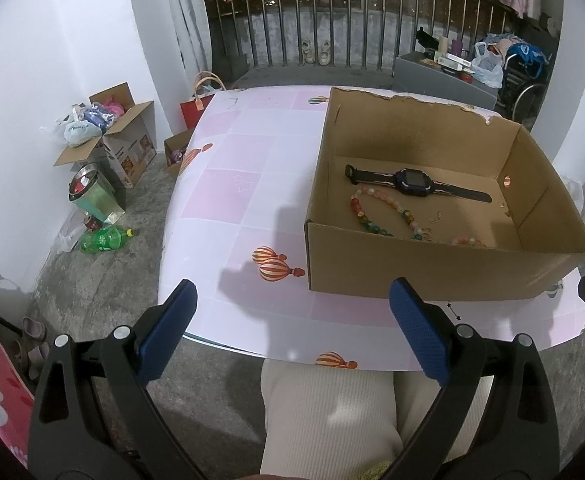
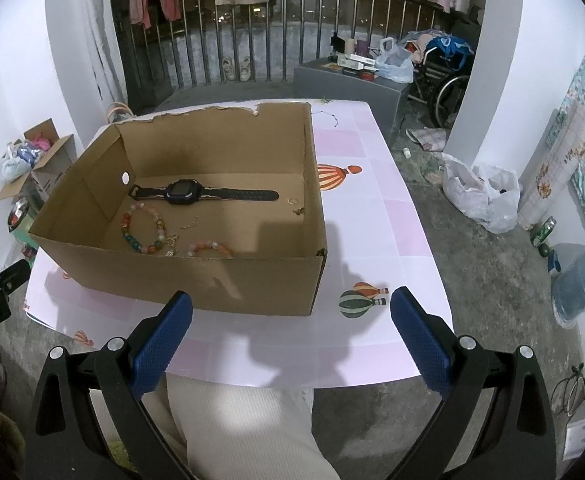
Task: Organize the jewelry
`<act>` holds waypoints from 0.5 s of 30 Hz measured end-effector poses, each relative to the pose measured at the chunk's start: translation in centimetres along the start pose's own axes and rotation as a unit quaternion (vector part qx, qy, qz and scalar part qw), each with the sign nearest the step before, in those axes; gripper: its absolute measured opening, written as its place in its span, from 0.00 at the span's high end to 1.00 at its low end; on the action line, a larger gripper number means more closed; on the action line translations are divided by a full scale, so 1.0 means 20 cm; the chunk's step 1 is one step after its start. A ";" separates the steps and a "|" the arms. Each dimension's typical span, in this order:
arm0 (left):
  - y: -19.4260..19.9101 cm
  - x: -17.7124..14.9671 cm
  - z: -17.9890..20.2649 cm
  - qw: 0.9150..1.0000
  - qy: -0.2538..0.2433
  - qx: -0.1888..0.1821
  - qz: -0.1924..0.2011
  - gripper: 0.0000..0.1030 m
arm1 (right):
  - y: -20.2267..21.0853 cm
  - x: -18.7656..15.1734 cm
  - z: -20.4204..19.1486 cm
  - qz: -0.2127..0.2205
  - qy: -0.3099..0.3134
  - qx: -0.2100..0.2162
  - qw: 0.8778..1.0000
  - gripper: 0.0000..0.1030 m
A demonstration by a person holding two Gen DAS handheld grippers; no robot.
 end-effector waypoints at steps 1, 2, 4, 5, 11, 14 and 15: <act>0.00 0.00 0.00 1.000 0.000 0.000 0.000 0.10 | 0.00 0.00 0.00 0.000 0.001 0.000 1.000 0.06; 0.00 0.00 0.00 1.000 0.000 0.000 0.000 0.10 | 0.00 0.00 0.00 0.001 0.001 0.000 1.000 0.06; 0.00 0.00 0.00 1.000 0.000 0.000 0.000 0.10 | 0.00 0.00 0.00 0.001 0.001 0.000 1.000 0.06; 0.00 0.00 0.00 1.000 0.000 0.000 0.000 0.10 | 0.00 0.00 0.00 0.001 0.001 0.000 1.000 0.06; 0.00 0.00 0.00 1.000 0.000 0.001 0.000 0.10 | 0.00 0.00 0.00 0.000 0.000 0.000 1.000 0.06; 0.00 0.00 0.00 1.000 0.000 0.001 0.000 0.10 | 0.00 0.00 0.00 0.001 0.001 0.000 1.000 0.06; 0.00 0.00 0.00 1.000 0.000 0.000 0.000 0.10 | 0.00 0.00 0.00 0.001 0.001 0.000 1.000 0.06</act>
Point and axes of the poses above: each gripper's, at about its wrist camera, not at the fingertips, and y roughly against the way its jaws point, z to its right, x to its top, the point moved 7 cm from there along -y, roughly the way its jaws point, and after that the axes turned 9 degrees about -y, right-handed, at the moved point
